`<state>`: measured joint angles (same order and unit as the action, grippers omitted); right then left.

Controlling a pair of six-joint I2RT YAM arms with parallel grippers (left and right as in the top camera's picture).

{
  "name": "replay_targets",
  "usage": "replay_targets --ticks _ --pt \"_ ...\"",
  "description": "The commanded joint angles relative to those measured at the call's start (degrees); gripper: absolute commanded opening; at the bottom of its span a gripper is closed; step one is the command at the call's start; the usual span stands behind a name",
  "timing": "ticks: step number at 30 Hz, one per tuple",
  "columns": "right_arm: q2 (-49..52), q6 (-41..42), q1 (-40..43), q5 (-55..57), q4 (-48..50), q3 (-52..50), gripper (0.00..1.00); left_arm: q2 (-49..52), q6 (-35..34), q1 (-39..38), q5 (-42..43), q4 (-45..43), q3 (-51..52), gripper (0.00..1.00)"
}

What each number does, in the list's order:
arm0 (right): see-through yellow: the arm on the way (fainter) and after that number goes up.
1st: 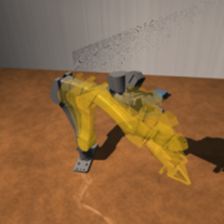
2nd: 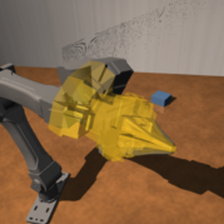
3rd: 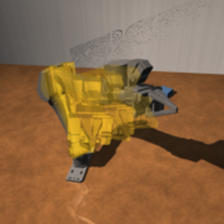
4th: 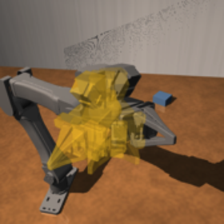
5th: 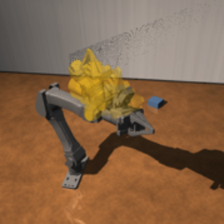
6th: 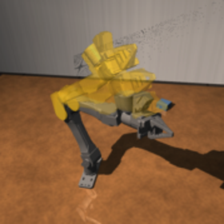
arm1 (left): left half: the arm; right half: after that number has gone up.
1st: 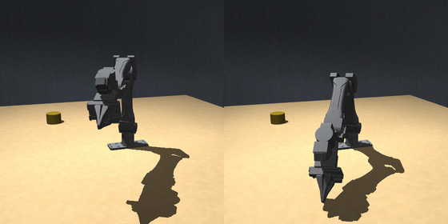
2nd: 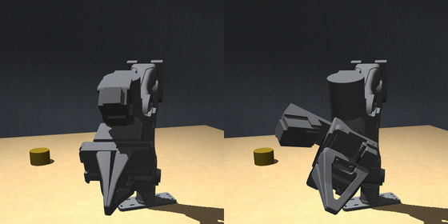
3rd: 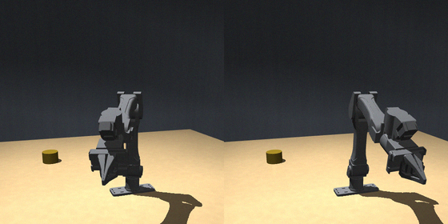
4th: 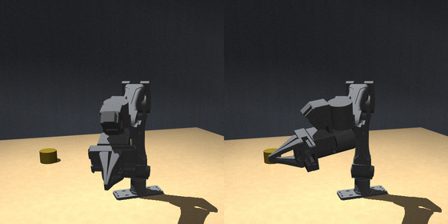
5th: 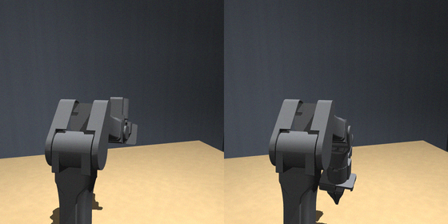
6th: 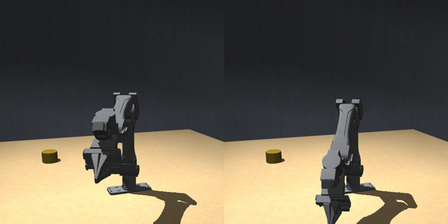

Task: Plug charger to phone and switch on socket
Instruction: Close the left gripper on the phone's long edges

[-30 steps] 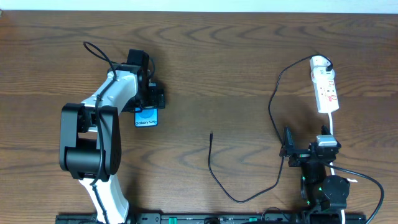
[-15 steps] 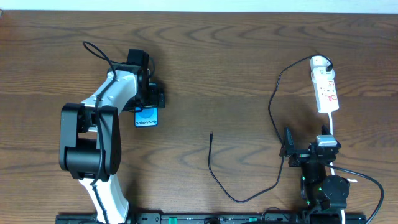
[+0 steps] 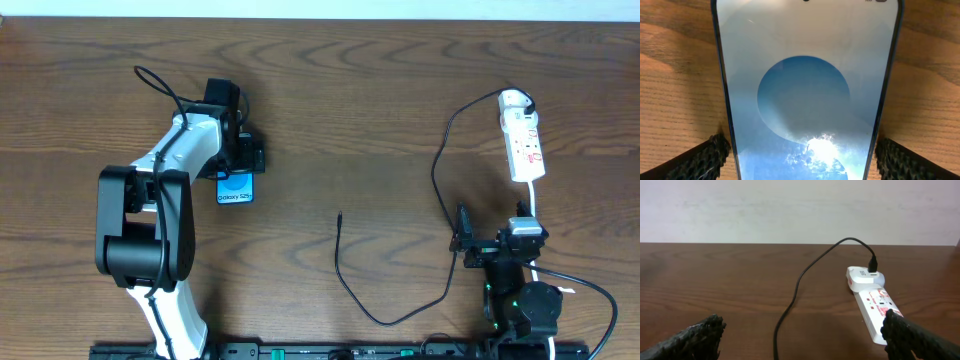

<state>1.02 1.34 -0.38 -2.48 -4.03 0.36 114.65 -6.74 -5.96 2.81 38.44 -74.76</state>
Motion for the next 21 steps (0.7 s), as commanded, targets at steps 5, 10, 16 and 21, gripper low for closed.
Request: replay_targets --ticks 5,10,16,21 --pt "0.0 0.8 -0.4 0.9 -0.2 0.0 0.99 1.0 1.7 0.1 -0.7 -0.2 -0.2 0.93" --pt "0.0 0.8 -0.4 0.9 -0.3 0.0 0.99 1.0 1.8 0.1 -0.7 -0.2 -0.2 0.93" --pt "0.0 0.8 -0.4 0.9 -0.2 0.0 0.99 1.0 1.8 0.1 -0.7 -0.2 -0.2 0.93" --pt "0.0 0.8 -0.4 0.9 -0.2 0.0 0.99 1.0 1.8 0.1 -0.7 -0.2 -0.2 0.92"
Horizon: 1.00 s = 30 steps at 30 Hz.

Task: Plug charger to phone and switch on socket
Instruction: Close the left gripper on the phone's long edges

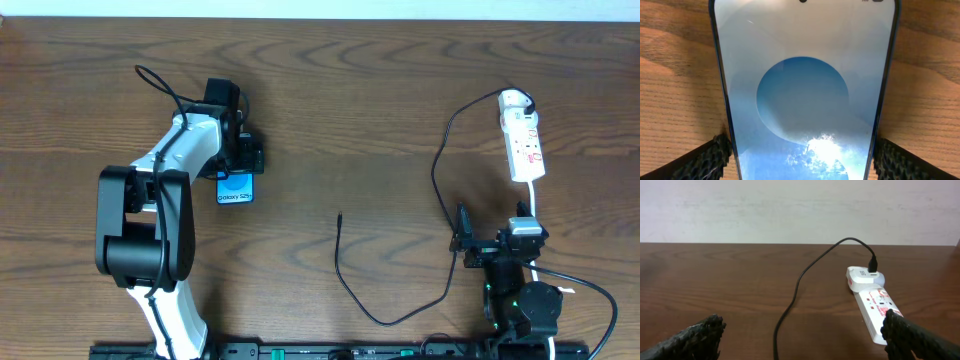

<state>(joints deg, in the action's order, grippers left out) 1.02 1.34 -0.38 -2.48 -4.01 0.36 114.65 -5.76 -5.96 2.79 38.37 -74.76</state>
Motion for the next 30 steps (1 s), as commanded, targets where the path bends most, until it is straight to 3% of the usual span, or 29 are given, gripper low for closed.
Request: replay_targets --ticks 1,6,30 --pt "0.0 0.8 -0.4 0.9 -0.3 0.0 0.99 1.0 0.8 0.1 -0.7 -0.1 -0.2 0.9" --pt "0.0 0.8 -0.4 0.9 -0.3 0.0 0.99 1.0 0.8 0.1 -0.7 -0.1 -0.2 0.84" --pt "0.0 0.8 -0.4 0.9 -0.3 0.0 0.99 1.0 0.8 0.1 -0.7 -0.1 -0.1 0.83"
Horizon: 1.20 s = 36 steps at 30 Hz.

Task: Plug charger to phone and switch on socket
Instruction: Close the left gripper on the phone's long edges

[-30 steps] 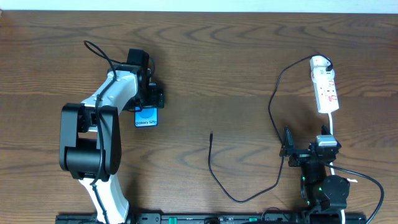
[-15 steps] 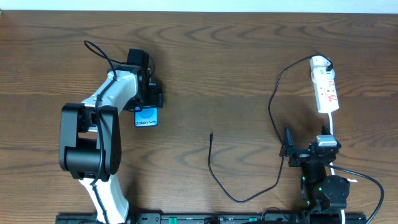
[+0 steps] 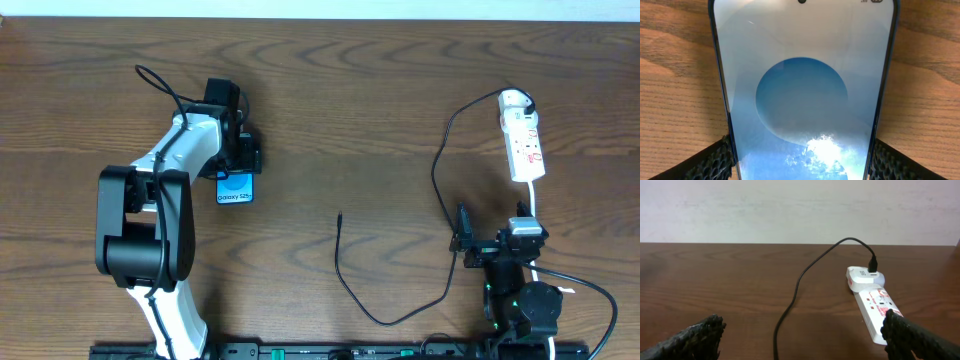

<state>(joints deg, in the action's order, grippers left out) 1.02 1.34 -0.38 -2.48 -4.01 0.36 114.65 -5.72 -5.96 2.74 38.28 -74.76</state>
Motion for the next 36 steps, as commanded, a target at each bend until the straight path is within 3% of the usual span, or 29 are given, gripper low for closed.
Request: replay_targets --ticks 1,36 --pt "0.0 0.8 -0.4 0.9 -0.3 0.0 0.99 1.0 0.7 0.1 -0.7 0.0 -0.2 0.83" --pt "0.0 0.8 -0.4 0.9 -0.3 0.0 0.99 1.0 0.7 0.1 -0.7 0.0 -0.1 0.77"
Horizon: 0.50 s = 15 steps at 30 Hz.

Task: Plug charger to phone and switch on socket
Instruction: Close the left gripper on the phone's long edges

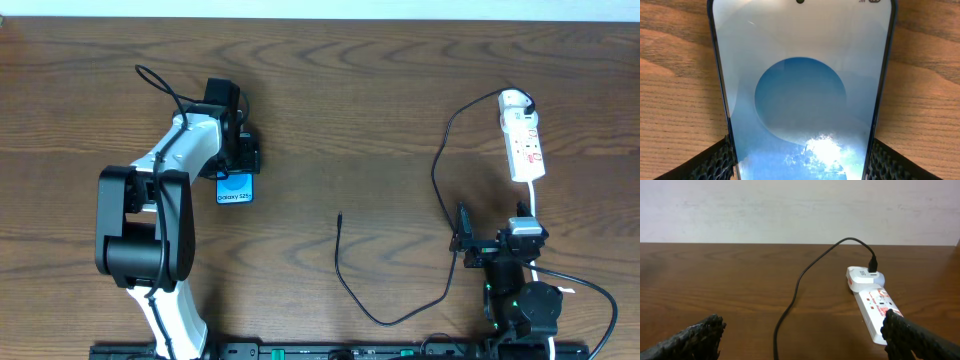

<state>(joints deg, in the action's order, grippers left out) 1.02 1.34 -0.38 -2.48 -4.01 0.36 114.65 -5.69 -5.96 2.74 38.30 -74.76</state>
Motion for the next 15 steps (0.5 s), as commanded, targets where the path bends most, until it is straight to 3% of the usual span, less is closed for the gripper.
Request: replay_targets --ticks 1,15 --pt "0.0 0.8 -0.4 0.9 -0.3 0.0 0.99 1.0 0.7 0.1 -0.7 0.0 -0.2 0.77" --pt "0.0 0.8 -0.4 0.9 -0.3 0.0 0.99 1.0 0.7 0.1 -0.7 0.0 -0.2 0.59"
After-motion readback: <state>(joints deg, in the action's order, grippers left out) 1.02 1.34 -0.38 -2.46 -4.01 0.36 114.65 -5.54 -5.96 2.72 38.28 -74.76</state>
